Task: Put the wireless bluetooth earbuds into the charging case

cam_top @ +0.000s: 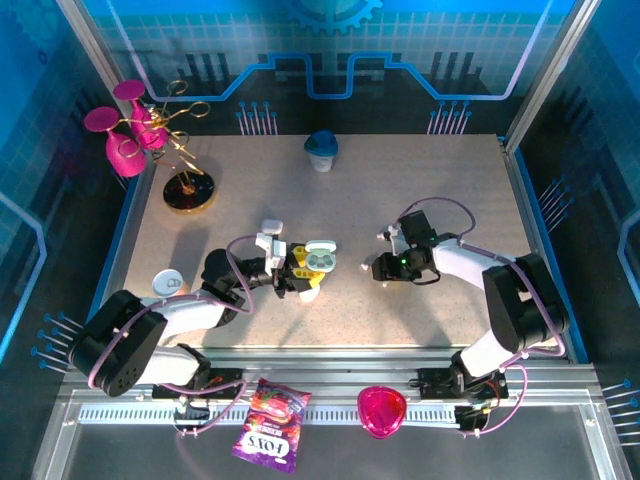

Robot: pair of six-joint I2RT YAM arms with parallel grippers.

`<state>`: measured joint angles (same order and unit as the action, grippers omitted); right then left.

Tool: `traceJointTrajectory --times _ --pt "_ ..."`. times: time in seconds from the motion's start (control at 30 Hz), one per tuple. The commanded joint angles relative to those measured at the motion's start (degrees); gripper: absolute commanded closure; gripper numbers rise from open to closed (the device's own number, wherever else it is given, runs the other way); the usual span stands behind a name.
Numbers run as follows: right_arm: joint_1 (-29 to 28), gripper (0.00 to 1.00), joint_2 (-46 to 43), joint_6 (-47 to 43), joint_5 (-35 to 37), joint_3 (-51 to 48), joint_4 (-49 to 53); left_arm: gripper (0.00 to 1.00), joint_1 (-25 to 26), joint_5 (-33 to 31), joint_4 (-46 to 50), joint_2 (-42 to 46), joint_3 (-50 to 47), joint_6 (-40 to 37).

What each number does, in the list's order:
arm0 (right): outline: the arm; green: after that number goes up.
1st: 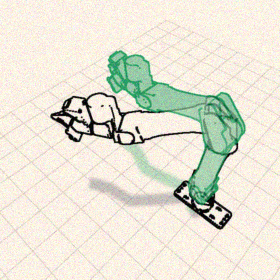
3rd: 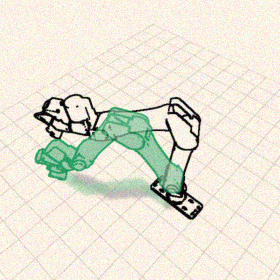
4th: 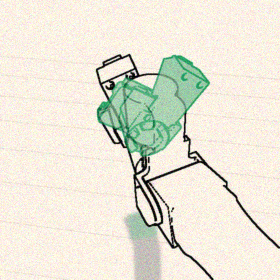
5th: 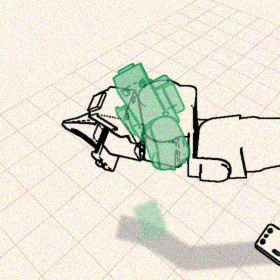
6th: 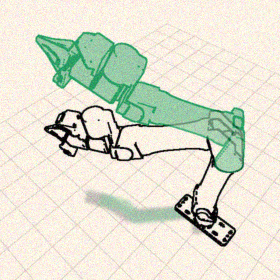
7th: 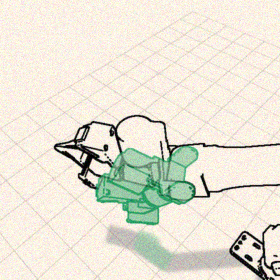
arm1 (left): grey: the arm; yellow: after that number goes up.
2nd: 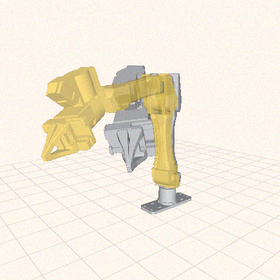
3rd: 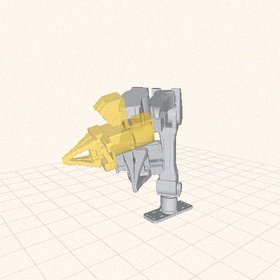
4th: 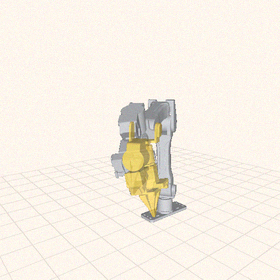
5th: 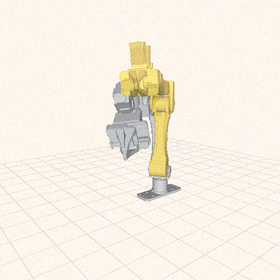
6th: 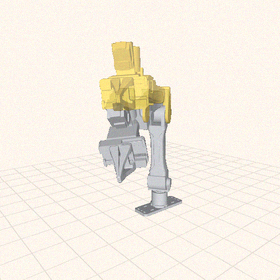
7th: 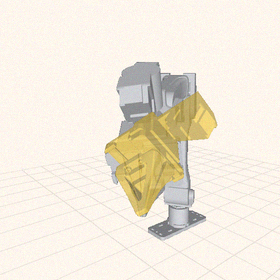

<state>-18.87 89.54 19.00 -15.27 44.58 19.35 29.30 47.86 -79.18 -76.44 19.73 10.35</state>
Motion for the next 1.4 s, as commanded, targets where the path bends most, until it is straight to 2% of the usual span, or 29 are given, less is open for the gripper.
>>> traceJointTrajectory --times 0.0,0.33,0.7,1.37 --pt "0.6 0.56 0.3 -1.0 -3.1 -1.2 -0.1 0.77 -0.4 1.1 -1.1 0.0 0.6 -0.9" --pt "0.7 0.54 0.3 -0.9 -2.1 -2.7 -0.1 0.77 -0.4 1.2 -1.1 -0.1 0.5 -0.9" --pt "0.7 0.63 -1.2 -0.4 -6.4 -3.5 -1.6 0.77 -0.4 1.2 -1.1 -0.3 0.6 -1.0" --pt "0.7 0.68 0.3 1.3 -9.7 -4.3 -5.4 0.77 -0.4 1.3 -1.1 -0.1 0.4 -0.9"
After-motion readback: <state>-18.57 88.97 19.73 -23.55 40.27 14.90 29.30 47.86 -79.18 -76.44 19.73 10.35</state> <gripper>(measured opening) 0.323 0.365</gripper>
